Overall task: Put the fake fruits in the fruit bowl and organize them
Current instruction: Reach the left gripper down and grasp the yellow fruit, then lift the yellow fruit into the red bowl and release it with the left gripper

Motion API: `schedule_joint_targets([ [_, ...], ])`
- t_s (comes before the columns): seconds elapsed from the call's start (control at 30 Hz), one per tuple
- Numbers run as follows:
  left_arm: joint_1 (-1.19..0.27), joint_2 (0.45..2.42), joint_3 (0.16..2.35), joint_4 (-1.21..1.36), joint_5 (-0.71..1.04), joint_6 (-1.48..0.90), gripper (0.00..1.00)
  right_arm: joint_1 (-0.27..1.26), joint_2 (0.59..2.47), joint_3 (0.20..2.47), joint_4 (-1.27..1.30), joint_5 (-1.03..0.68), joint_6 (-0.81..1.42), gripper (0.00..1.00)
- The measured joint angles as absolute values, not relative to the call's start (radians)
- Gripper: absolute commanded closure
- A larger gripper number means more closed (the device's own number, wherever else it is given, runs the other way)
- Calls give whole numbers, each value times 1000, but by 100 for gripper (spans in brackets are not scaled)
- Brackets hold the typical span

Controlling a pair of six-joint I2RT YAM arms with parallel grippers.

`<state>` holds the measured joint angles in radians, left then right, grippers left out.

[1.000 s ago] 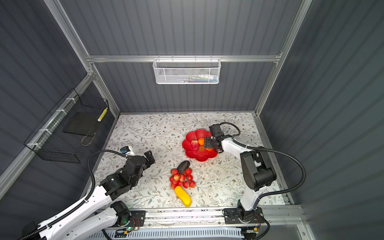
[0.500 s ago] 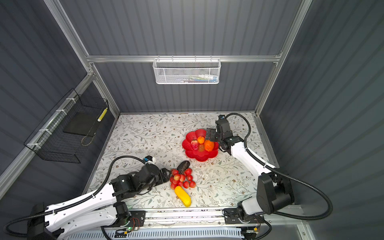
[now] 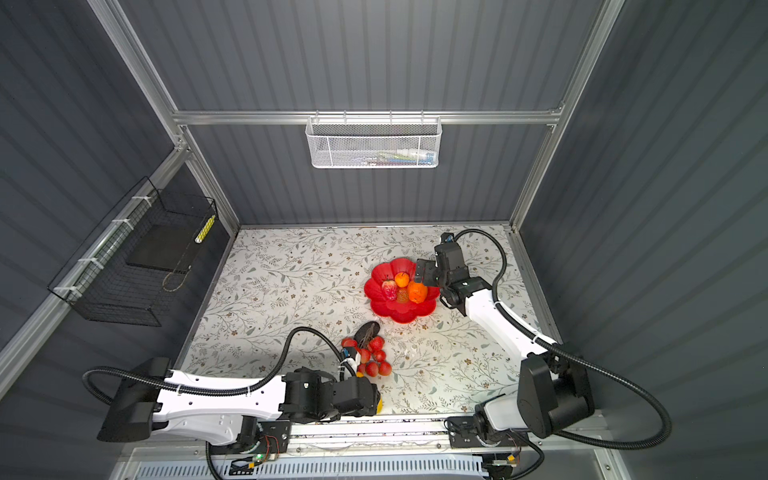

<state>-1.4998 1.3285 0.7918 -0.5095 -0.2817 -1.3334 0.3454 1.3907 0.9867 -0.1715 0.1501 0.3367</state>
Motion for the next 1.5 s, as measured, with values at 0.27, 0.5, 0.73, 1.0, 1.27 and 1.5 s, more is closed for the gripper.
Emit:
schedule_joint_targets([
  [0.27, -1420, 1422, 773, -427, -214, -1329, 3, 338, 1311, 947, -171, 149, 336, 1],
  [0.5, -1328, 1526, 806, -395, -155, -1275, 8, 327, 1285, 933, -170, 142, 336, 1],
  [0.73, -1301, 1553, 817, -371, -126, -1242, 44, 325, 1270, 916, -163, 133, 336, 1],
  [1.0, -1301, 1486, 761, -361, -115, -1242, 68, 322, 1270, 915, -155, 122, 338, 1],
  [1.27, -1301, 1254, 783, -452, -189, -1154, 69, 321, 1271, 915, -147, 107, 346, 1],
  [1.5, -1171, 1170, 1076, -545, -278, -897, 68, 321, 1271, 915, -143, 94, 360, 1],
])
